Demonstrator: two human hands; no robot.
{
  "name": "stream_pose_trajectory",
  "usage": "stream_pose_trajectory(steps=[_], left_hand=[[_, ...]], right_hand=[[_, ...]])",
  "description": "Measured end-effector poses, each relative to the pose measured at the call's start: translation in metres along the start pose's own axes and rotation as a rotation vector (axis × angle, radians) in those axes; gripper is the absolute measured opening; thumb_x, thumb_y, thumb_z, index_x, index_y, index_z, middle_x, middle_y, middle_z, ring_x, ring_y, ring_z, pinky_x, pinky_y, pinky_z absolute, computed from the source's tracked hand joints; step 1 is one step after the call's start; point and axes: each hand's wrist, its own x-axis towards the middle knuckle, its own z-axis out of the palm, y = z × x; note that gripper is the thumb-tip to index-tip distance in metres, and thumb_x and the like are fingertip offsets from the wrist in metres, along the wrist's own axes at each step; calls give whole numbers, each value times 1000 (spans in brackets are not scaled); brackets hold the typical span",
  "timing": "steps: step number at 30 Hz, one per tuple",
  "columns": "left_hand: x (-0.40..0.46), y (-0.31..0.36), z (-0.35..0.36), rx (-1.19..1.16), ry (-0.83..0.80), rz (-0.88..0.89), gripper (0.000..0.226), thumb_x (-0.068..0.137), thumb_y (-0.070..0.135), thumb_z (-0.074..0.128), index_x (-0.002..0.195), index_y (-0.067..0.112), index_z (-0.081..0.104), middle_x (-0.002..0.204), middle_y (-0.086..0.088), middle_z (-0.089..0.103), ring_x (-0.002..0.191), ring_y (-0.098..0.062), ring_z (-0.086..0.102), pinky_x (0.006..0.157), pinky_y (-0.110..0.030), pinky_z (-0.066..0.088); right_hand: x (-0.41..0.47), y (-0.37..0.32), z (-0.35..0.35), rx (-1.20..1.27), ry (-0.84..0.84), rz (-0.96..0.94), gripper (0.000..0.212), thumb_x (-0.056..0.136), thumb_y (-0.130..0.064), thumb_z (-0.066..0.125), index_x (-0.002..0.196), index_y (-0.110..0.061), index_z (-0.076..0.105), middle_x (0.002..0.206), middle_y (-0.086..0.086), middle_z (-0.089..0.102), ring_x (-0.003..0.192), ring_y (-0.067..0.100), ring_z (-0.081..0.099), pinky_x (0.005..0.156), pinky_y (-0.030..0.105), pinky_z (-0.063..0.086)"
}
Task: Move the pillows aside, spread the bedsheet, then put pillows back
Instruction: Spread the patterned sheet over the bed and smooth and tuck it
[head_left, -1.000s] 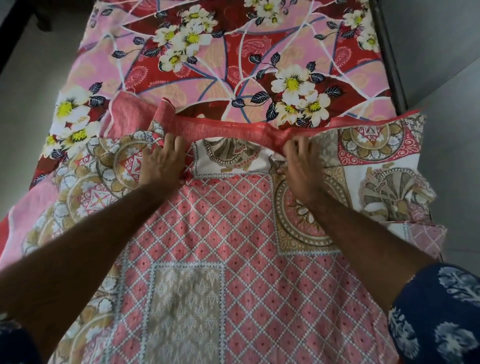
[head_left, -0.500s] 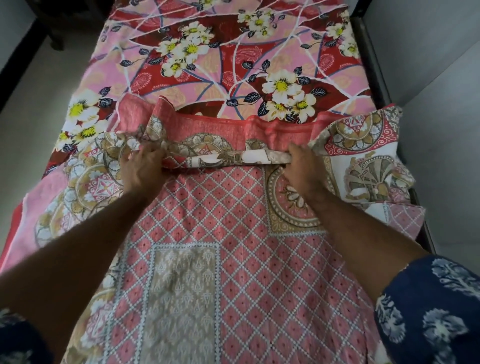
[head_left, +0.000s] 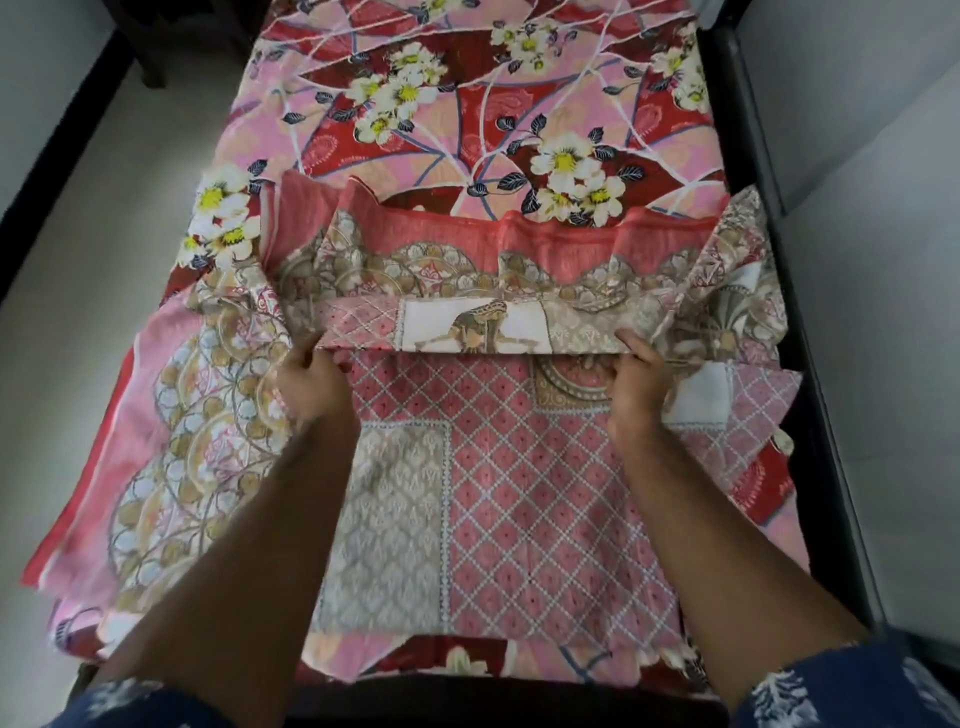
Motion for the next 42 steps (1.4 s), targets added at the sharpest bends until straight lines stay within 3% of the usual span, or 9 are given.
stream_pose_trajectory(steps=[4,8,11,15,23,26,29,35,42], left_hand=[[1,-9,-2,-613,-25,-312,11,96,10,59,106,8,64,95,-10,69,80,-22,69,65,-32,57],[-2,-10,4,-636,71,-236,31,90,-8,62,106,17,56,112,-14,66,86,-23,67,63,-29,55],[13,-9,5,-663,142,-338,34,90,-11,56,109,16,47,107,-13,59,86,-23,64,64,-28,54],[5,2,-6,-724,-75,-428,42,103,14,38,139,-1,53,136,-22,60,130,-40,54,110,-50,44],[-61,67,-55,-830,-110,-351,38,99,43,52,121,17,70,119,-9,74,108,-30,71,97,-56,54],[-104,102,-90,-847,-147,-351,42,100,43,47,125,16,68,116,-9,75,104,-28,73,91,-49,59],[-137,144,-134,-906,-132,-277,31,103,34,44,108,15,67,95,-4,73,83,-20,73,65,-29,59],[-233,267,-247,-947,-164,-14,33,105,42,47,84,18,55,72,-4,60,59,-18,64,67,-35,59],[-335,397,-402,-1085,-238,98,56,99,52,44,124,5,63,115,-22,72,100,-39,73,81,-50,61]], right_hand=[[-4,-8,-6,486,-60,287,28,95,-8,59,121,-12,67,138,10,53,117,27,53,98,37,50],[-3,-10,-2,509,1,328,19,87,-11,75,106,-14,71,115,4,74,111,24,66,87,36,57],[-3,-16,-2,579,28,375,31,86,-5,72,116,-10,66,118,7,70,108,24,66,78,35,59],[-6,-33,-12,633,-114,396,40,93,-18,52,131,-12,61,126,13,67,115,31,65,98,47,54],[-68,-105,-58,263,-38,254,29,97,-42,60,95,-16,73,103,9,76,88,26,74,80,45,62],[-106,-128,-96,371,-95,249,37,99,-45,50,113,-18,73,112,10,76,98,29,74,83,46,61],[-156,-162,-133,530,-129,160,36,102,-39,49,122,-16,67,116,13,74,101,26,73,90,43,59],[-308,-271,-208,632,-259,-161,24,104,-32,49,95,-13,61,84,6,72,82,23,70,70,35,59],[-505,-417,-301,696,-323,-546,23,102,-31,56,91,-11,59,75,5,68,76,23,69,82,45,61]])
